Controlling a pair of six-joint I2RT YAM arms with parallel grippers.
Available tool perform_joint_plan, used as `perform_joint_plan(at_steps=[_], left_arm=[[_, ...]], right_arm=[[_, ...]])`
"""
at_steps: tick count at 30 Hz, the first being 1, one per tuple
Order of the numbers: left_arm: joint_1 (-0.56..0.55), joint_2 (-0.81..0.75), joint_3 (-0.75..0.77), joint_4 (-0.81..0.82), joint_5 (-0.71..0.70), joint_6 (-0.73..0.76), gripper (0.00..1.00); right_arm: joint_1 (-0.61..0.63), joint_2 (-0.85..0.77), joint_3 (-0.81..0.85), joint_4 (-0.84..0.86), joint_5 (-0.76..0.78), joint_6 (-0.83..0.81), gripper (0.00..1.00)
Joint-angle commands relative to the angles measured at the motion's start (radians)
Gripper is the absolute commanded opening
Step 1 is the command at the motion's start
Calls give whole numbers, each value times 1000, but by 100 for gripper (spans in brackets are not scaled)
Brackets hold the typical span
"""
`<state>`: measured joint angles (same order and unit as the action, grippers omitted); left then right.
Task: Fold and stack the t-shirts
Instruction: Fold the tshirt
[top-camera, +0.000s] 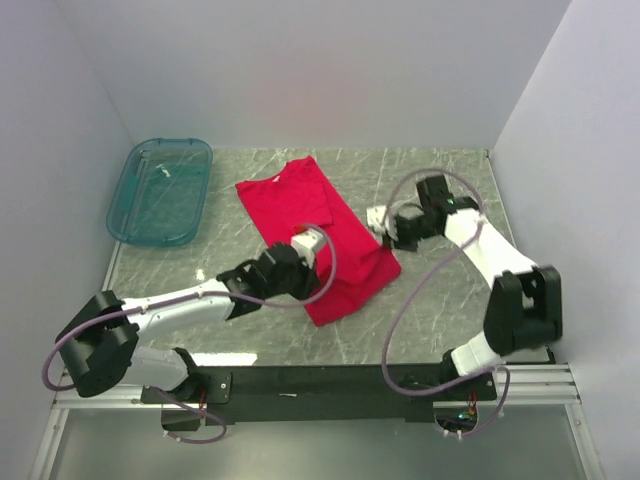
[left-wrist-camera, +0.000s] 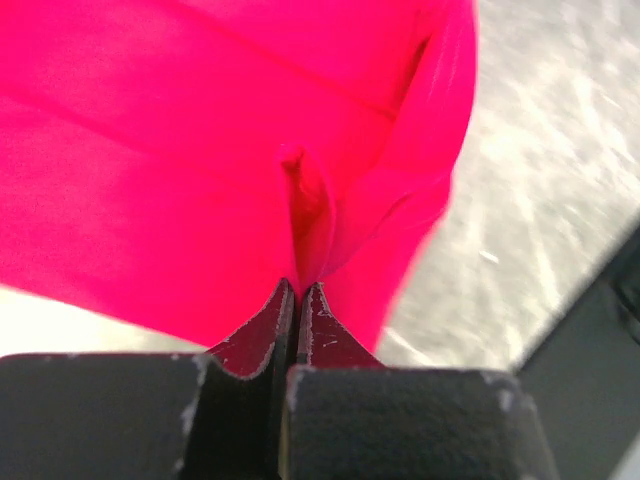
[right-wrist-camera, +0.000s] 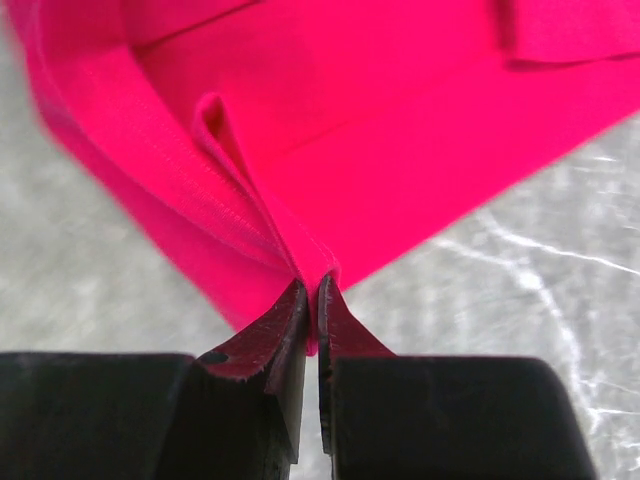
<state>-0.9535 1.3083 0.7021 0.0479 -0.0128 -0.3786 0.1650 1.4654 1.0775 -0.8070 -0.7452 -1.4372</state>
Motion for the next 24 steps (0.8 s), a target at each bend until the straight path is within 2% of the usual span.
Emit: perform_joint_plan(at_steps=[1, 4, 10, 16, 24], left_arm=[[134, 23, 28, 6, 77, 53, 0], [246, 80, 62, 3, 118, 60, 1], [364, 200, 154, -19, 174, 93, 1], [435, 216, 178, -23, 178, 92, 0], [460, 252, 203, -26, 198, 90, 0]], right_arm=[[43, 119, 163, 166, 59, 248, 9], [71, 237, 298, 176, 93, 355, 8], [120, 406, 475, 207, 141, 469, 8], [148, 509, 584, 236, 184, 547, 7], [165, 567, 660, 229, 208, 572, 8]])
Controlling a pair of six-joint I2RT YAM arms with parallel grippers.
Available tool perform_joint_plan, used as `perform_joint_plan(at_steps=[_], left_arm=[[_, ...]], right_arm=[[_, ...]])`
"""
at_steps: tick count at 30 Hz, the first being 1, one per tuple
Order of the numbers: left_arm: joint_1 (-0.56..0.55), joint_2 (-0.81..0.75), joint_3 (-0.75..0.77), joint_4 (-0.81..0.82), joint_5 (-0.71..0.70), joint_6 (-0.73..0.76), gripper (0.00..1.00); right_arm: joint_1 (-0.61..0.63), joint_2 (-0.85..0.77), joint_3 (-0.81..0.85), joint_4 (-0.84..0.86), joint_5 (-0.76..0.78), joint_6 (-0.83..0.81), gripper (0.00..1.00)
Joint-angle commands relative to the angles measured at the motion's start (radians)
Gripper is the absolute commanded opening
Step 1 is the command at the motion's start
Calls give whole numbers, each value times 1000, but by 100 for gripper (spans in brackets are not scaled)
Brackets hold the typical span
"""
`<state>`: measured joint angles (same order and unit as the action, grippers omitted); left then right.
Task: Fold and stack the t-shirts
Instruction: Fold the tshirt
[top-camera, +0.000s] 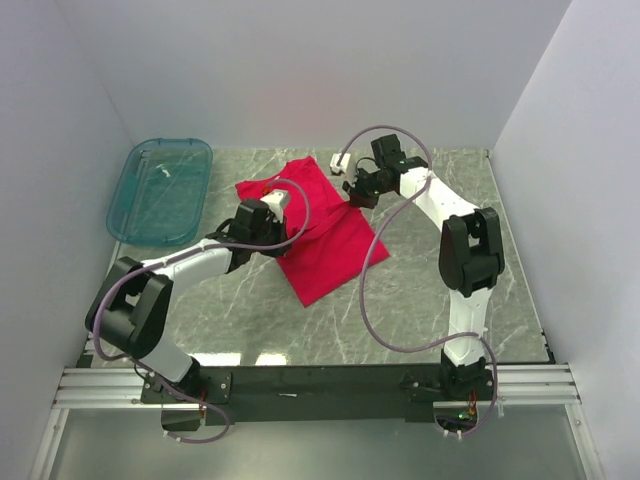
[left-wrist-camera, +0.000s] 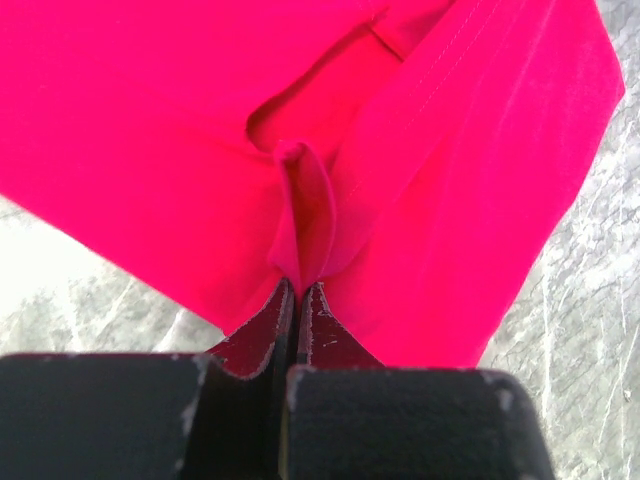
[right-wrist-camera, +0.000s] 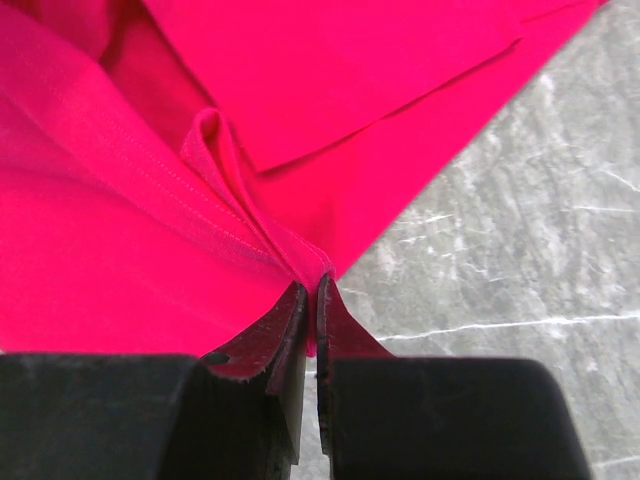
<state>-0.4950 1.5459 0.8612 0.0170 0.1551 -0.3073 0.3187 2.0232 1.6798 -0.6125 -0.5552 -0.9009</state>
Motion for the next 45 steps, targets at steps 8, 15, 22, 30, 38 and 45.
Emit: perform_joint_plan(at_steps=[8, 15, 22, 30, 38, 45], left_arm=[[7, 34, 59, -5, 34, 13, 0], [10, 11, 44, -9, 15, 4, 1], [13, -1, 39, -14, -6, 0, 1], [26, -21, 29, -14, -29, -7, 1], [33, -23, 30, -14, -32, -4, 1], [52, -13, 50, -14, -38, 2, 1]], right_arm=[[13, 43, 100, 25, 26, 46, 8], [16, 58, 120, 17, 34, 54, 8], [17, 88, 152, 13, 40, 71, 8], [20, 121, 187, 5, 54, 88, 9], [23, 129, 195, 8, 54, 96, 11], [26, 149, 227, 7, 67, 114, 11]])
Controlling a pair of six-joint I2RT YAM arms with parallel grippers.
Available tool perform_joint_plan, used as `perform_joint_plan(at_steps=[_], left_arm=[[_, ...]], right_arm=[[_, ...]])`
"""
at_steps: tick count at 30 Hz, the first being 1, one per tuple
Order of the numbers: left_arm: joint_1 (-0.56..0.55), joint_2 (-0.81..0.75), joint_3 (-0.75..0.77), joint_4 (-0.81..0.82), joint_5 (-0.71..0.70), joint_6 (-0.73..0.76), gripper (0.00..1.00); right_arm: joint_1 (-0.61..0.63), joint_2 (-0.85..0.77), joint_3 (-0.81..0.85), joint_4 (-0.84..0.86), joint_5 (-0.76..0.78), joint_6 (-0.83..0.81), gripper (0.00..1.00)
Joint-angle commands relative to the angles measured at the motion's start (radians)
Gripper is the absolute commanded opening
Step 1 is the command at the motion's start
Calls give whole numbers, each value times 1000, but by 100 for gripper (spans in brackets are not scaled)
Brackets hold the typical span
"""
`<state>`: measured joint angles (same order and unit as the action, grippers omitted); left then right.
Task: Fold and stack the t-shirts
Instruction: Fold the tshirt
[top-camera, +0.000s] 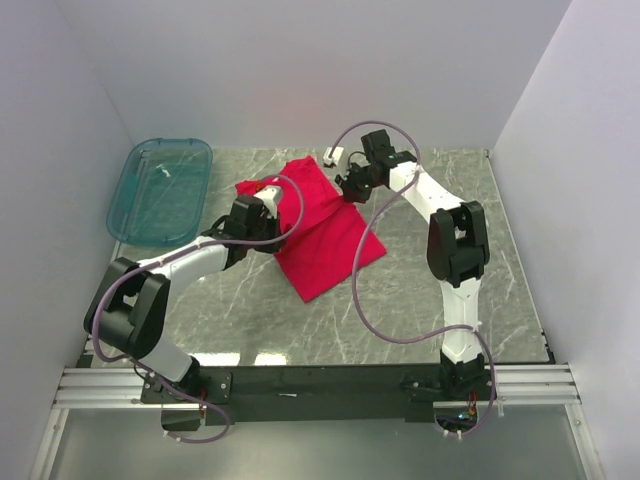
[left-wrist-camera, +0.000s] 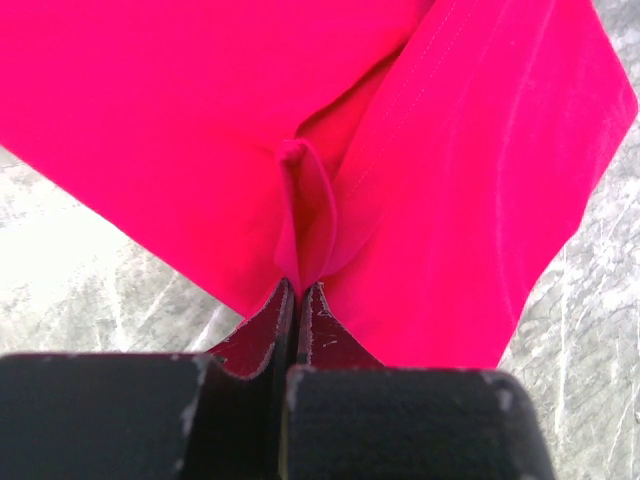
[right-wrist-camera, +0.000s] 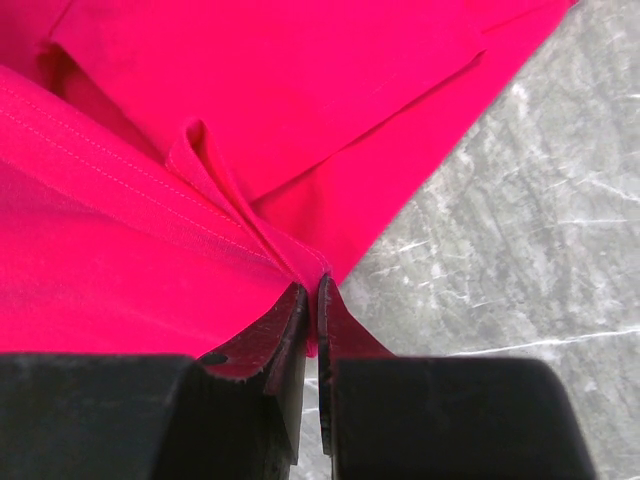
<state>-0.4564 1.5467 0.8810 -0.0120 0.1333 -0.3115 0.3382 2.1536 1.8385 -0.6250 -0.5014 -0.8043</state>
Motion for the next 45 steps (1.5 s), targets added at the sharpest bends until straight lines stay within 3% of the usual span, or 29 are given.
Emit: perform_joint_plan(at_steps=[1, 17, 18, 21, 22, 23, 27, 31, 34, 35, 37, 40, 41, 45], left_arm=[[16, -17, 30, 15, -15, 5, 1], [44, 38, 64, 15, 19, 6, 5], [45, 41, 70, 15, 14, 3, 10], [47, 33, 76, -12, -70, -21, 32], [47, 23, 79, -14, -160, -37, 39], [48, 13, 85, -17, -208, -60, 54], [58, -71, 151, -36, -368, -69, 86], [58, -157, 156, -29, -258, 38, 86], [52, -220, 110, -66, -56, 143, 83], [44, -238, 92, -75, -26, 164, 83], [1, -286, 29, -106, -29, 163, 83], [-24, -309, -20, -201, -41, 33, 78], [-30, -322, -46, -197, -23, -50, 74], [-37, -472, -255, -131, 23, -253, 74]], right_arm=[[7, 25, 77, 21, 14, 20, 11], [12, 58, 110, 28, 35, 51, 20], [12, 60, 110, 39, 37, 57, 24], [10, 52, 97, 92, 66, 114, 53], [12, 46, 91, 117, 104, 144, 59], [12, 37, 81, 149, 128, 219, 62], [2, -38, 21, 246, 156, 316, 71], [-31, -126, -57, 194, 28, 262, 72], [-85, -187, -99, -77, -245, -15, 70], [-96, -204, -123, -138, -284, -185, 70], [-103, -257, -238, -180, -257, -269, 71], [-113, -267, -315, -84, -128, -184, 69], [-125, -258, -300, -59, -114, -88, 68], [-136, -186, -236, -38, -79, 173, 62]])
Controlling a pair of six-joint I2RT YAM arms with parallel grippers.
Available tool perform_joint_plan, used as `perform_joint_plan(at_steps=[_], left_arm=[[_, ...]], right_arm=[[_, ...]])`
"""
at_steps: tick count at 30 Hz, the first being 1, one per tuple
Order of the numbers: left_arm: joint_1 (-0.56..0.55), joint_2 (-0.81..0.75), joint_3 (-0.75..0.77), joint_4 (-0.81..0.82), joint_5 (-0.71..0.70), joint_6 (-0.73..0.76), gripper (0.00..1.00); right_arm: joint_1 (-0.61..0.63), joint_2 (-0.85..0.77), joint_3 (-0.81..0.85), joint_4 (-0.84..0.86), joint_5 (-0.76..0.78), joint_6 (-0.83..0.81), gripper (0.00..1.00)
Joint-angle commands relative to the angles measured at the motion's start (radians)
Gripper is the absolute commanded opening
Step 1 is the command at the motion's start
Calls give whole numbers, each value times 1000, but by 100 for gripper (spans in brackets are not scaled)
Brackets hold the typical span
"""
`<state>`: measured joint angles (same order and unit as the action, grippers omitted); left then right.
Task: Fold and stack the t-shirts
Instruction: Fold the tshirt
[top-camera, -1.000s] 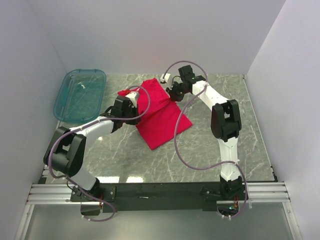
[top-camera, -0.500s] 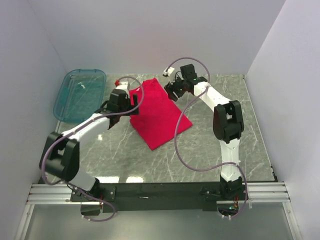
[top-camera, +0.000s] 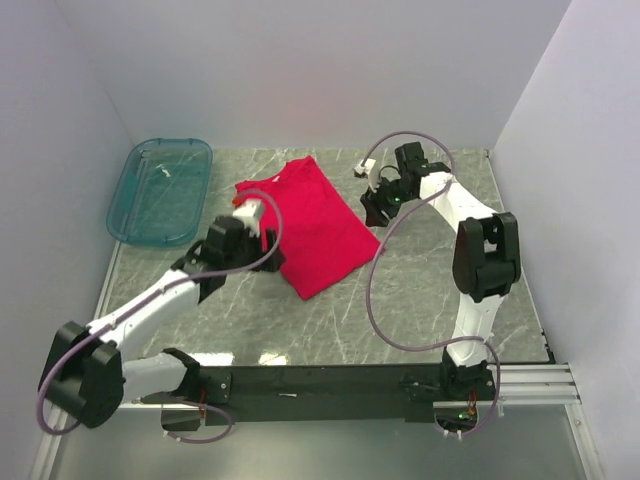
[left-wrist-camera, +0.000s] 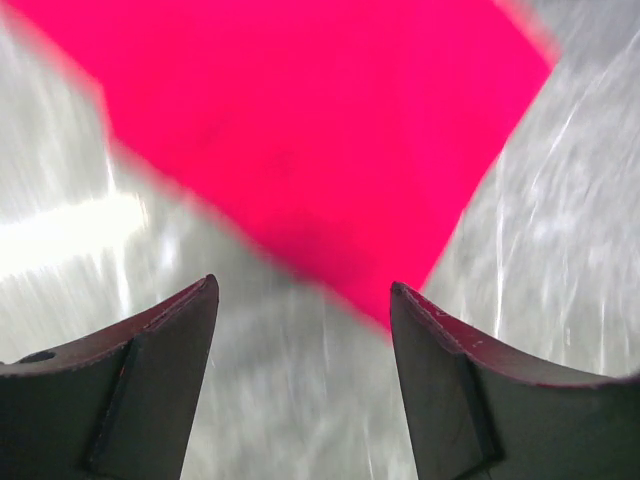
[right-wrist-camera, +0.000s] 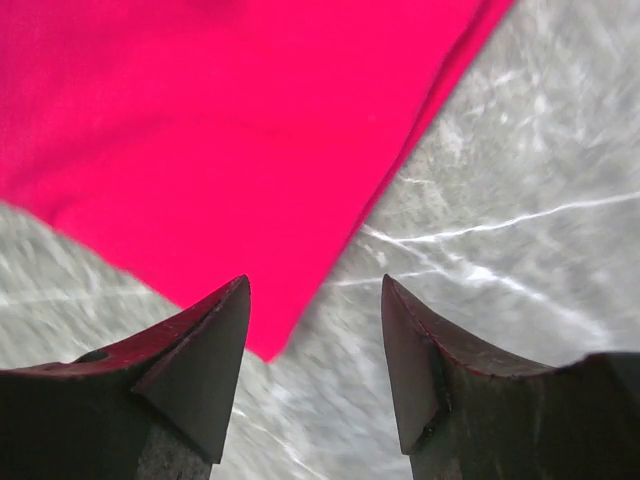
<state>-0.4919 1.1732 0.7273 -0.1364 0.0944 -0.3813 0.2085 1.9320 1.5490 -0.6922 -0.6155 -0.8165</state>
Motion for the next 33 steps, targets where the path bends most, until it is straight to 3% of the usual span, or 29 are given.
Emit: perform_joint_plan(at_steps=[1, 3, 7, 12, 16, 20, 23, 24, 28, 33], left_arm=[[-5, -128, -127, -3, 68, -217, 74], [-46, -211, -204, 53, 114, -274, 75], [-174, -241, -230, 15, -5, -306, 80], [-177, -158, -264, 81, 8, -392, 79], [-177, -173, -282, 130, -16, -438, 79], [-177, -217, -282, 80, -47, -449, 79], [-177, -289, -299, 54, -62, -473, 79], [-177, -328, -305, 40, -62, -481, 79], [-177, -409, -328, 14, -59, -528, 79], [-177, -472, -333, 3, 14, -539, 78]], right_arm=[[-6, 45, 60, 34, 42, 232, 62], [-4, 51, 50, 43, 37, 286, 63], [-26, 90, 29, 65, 112, 462, 64], [-29, 119, -47, 71, 68, 510, 66], [-15, 148, -66, 54, 79, 525, 67], [-14, 150, -96, 33, 62, 525, 63], [-9, 139, -131, -3, 40, 507, 48], [-11, 125, -145, -9, 37, 505, 34], [-15, 53, -254, -12, 28, 502, 4], [-9, -65, -437, -44, -29, 484, 0]])
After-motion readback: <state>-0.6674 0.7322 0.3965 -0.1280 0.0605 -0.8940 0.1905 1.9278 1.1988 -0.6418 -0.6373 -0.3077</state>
